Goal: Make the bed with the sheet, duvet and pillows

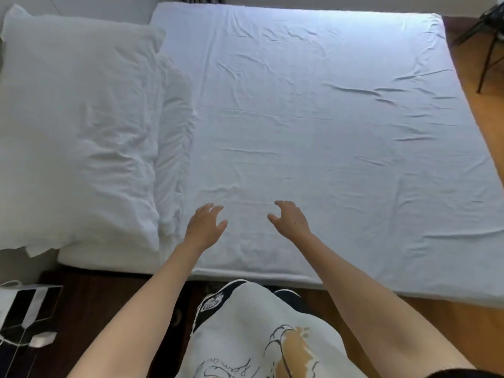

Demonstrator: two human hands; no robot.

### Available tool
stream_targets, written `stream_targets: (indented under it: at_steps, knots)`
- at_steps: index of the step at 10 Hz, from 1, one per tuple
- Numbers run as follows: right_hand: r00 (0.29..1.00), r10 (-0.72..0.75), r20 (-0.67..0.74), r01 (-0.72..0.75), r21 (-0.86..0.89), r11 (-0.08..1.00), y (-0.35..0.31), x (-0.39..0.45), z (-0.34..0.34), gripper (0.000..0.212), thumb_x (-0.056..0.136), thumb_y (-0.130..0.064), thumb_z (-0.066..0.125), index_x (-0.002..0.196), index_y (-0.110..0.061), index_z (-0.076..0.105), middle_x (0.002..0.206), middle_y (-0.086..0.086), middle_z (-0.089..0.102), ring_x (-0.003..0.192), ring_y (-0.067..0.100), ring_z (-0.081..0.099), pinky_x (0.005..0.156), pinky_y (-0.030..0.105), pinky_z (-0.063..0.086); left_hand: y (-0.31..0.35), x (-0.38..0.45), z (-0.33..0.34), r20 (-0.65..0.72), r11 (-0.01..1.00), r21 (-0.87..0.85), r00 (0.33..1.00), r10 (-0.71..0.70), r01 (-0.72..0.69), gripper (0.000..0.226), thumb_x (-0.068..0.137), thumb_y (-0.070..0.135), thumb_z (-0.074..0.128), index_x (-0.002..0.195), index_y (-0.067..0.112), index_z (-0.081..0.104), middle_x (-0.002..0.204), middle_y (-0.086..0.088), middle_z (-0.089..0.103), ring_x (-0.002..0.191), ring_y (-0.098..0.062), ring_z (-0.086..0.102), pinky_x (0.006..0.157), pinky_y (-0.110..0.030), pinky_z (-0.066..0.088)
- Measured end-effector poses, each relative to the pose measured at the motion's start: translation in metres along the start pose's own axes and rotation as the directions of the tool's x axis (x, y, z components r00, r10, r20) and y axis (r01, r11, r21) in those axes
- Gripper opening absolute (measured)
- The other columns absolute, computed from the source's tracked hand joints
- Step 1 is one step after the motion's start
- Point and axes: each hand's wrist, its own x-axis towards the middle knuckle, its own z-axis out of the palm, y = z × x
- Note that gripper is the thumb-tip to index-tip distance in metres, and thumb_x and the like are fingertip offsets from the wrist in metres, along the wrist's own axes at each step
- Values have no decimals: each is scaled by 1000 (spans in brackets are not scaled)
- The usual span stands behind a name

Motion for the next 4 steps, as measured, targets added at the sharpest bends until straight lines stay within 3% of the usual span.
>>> stream_targets:
  at_steps: [2, 4]
  knots:
    - [984, 135, 116, -129, -58, 990, 141, -89, 25, 55, 96, -36, 50, 145, -13, 37, 148, 9, 39, 134, 26, 38, 106, 38, 36, 44, -87, 88, 204, 1000, -11, 979, -15, 18, 49, 96, 33, 49, 142, 17, 41, 146, -5, 39, 134, -24, 34, 107, -38, 33]
    - [974, 183, 134, -183, -11, 983, 191, -173, 81, 52, 95, -36, 52, 141, -14, 42, 141, 9, 47, 128, 26, 45, 99, 36, 42, 32, -163, 158, 326, 998, 59, 945, -32, 13, 48, 95, 36, 50, 139, 19, 46, 139, -5, 49, 127, -24, 44, 100, -37, 41]
